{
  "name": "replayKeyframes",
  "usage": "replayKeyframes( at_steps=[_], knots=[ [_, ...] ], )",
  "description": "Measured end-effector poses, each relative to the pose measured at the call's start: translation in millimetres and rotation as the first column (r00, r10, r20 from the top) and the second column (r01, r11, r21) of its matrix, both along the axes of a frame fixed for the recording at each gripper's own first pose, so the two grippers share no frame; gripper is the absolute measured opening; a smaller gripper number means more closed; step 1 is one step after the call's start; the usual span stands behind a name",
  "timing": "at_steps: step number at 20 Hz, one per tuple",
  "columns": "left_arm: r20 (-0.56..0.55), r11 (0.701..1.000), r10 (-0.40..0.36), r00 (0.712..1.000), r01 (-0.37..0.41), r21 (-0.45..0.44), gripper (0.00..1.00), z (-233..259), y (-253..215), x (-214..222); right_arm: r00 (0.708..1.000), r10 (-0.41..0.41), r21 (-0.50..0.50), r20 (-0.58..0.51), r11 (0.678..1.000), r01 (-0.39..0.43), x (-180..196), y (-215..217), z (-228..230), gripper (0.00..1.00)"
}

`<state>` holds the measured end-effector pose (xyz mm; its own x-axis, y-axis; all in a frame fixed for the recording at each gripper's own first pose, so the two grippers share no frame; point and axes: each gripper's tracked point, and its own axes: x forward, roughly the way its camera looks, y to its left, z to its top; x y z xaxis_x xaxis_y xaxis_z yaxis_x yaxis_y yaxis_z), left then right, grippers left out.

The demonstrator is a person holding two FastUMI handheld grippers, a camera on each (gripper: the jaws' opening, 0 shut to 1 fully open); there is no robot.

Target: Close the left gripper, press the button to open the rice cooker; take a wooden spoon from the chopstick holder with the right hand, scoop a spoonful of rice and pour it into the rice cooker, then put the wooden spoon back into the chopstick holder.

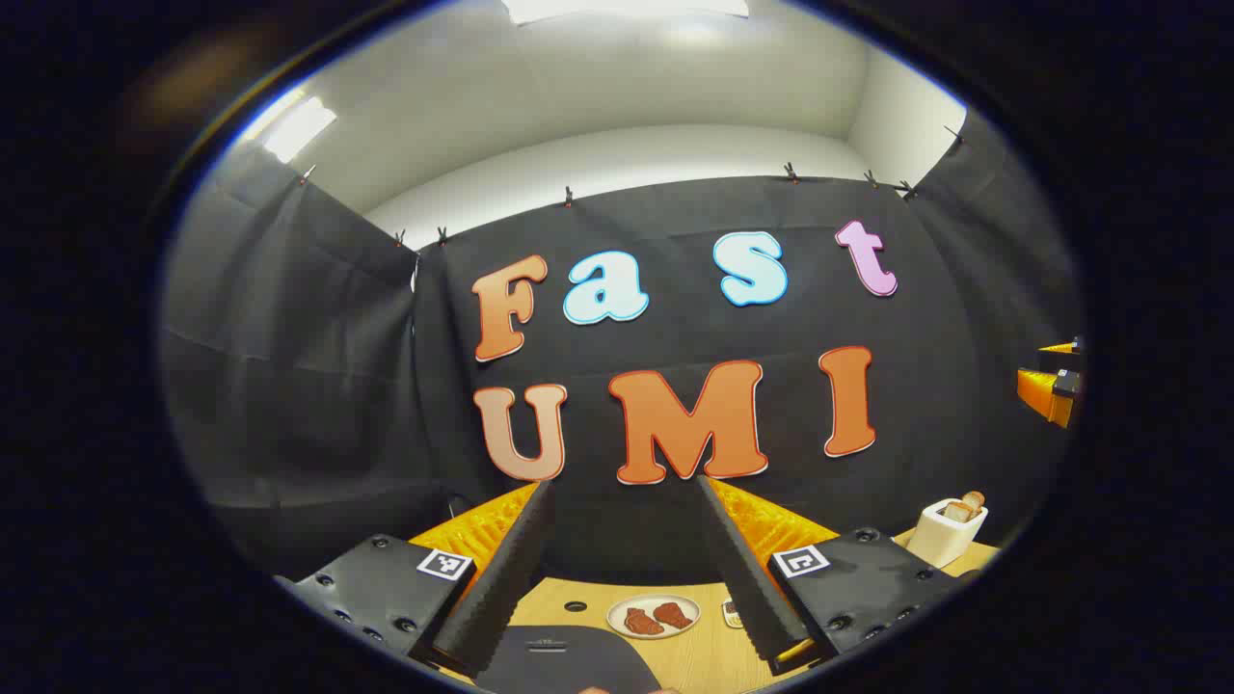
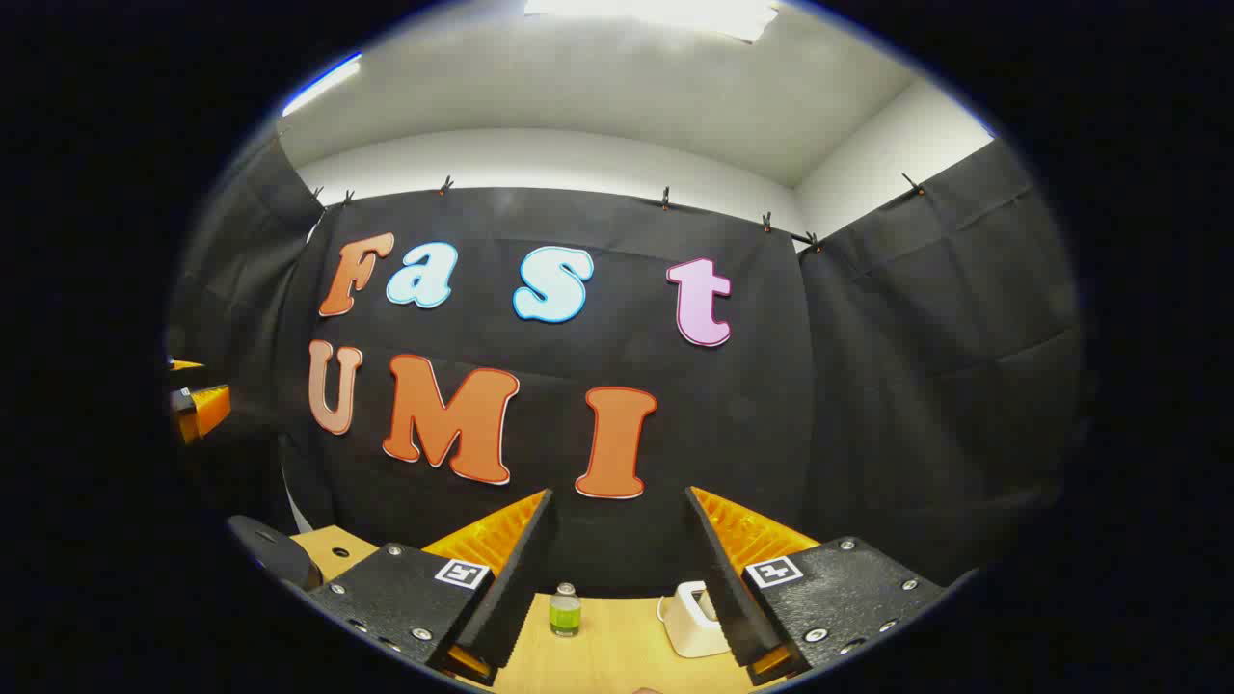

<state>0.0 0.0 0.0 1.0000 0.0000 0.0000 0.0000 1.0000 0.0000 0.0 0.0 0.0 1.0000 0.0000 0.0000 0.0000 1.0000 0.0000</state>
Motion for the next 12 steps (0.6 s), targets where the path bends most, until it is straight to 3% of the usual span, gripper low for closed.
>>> replayKeyframes(
  at_steps=[3, 6, 12],
  knots=[
    [0.050, 0.995, -0.029, 0.998, 0.033, -0.092, 0.94, 23, -9, 14, 0.999, 0.018, -0.003, 0.041, 1.000, -0.018, 12, 13, 20, 0.82],
    [0.028, 0.986, -0.011, 1.000, 0.015, -0.164, 0.95, 28, 3, 23, 0.996, 0.026, 0.045, 0.080, 0.999, -0.030, 9, 24, 34, 0.82],
    [-0.013, 0.989, 0.003, 1.000, -0.005, -0.150, 0.96, 11, 11, 31, 0.999, 0.016, 0.030, 0.045, 0.999, -0.018, 3, 17, 16, 0.82]
  ],
)
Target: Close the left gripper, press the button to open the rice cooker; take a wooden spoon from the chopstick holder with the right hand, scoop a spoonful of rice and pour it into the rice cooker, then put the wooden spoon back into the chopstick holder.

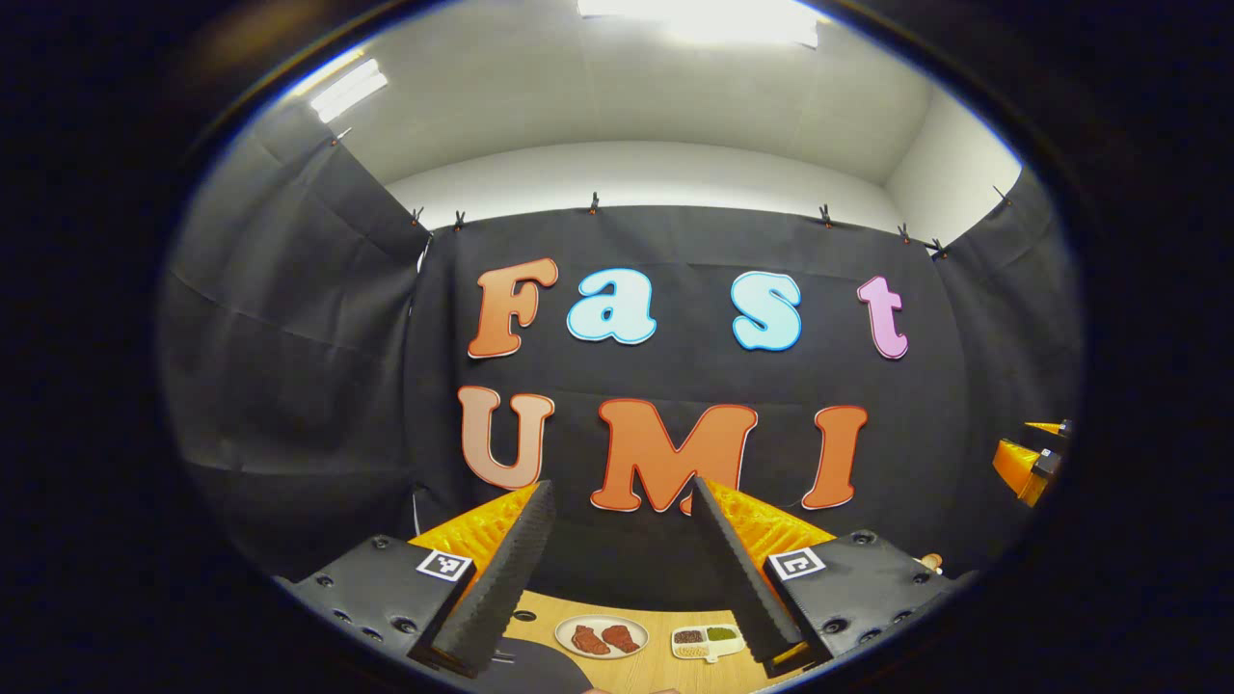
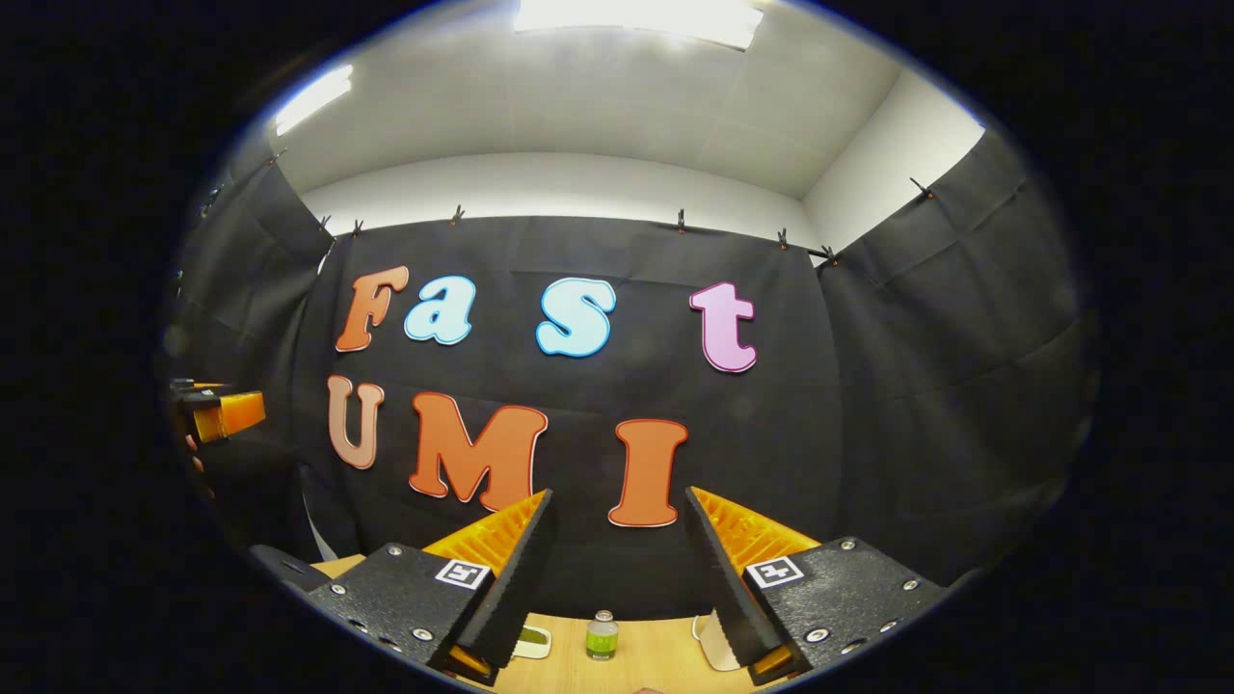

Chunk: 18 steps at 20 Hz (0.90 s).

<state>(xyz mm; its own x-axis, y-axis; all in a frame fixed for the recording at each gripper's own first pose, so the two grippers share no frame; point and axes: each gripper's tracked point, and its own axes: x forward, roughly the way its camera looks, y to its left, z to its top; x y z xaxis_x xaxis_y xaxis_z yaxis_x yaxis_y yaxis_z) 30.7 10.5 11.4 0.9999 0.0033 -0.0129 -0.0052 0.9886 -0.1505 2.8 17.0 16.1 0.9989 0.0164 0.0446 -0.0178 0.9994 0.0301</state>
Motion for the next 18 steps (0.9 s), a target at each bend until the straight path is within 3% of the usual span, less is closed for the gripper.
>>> replayKeyframes(
  at_steps=[8, 13, 18],
  knots=[
    [0.005, 0.993, -0.080, 0.997, 0.079, 0.089, 0.98, 9, -18, -3, 0.991, 0.009, 0.021, -0.135, 1.000, -0.006, -11, -3, -36, 0.82],
    [-0.001, 0.992, -0.086, 0.996, 0.086, 0.096, 0.97, 15, -10, -9, 0.995, -0.025, -0.024, -0.096, 0.999, 0.023, -17, -14, -26, 0.82],
    [-0.007, 0.988, -0.113, 0.994, 0.113, 0.102, 0.98, 14, -14, -11, 0.996, -0.017, 0.018, -0.091, 1.000, 0.019, -15, -15, -29, 0.82]
  ],
)
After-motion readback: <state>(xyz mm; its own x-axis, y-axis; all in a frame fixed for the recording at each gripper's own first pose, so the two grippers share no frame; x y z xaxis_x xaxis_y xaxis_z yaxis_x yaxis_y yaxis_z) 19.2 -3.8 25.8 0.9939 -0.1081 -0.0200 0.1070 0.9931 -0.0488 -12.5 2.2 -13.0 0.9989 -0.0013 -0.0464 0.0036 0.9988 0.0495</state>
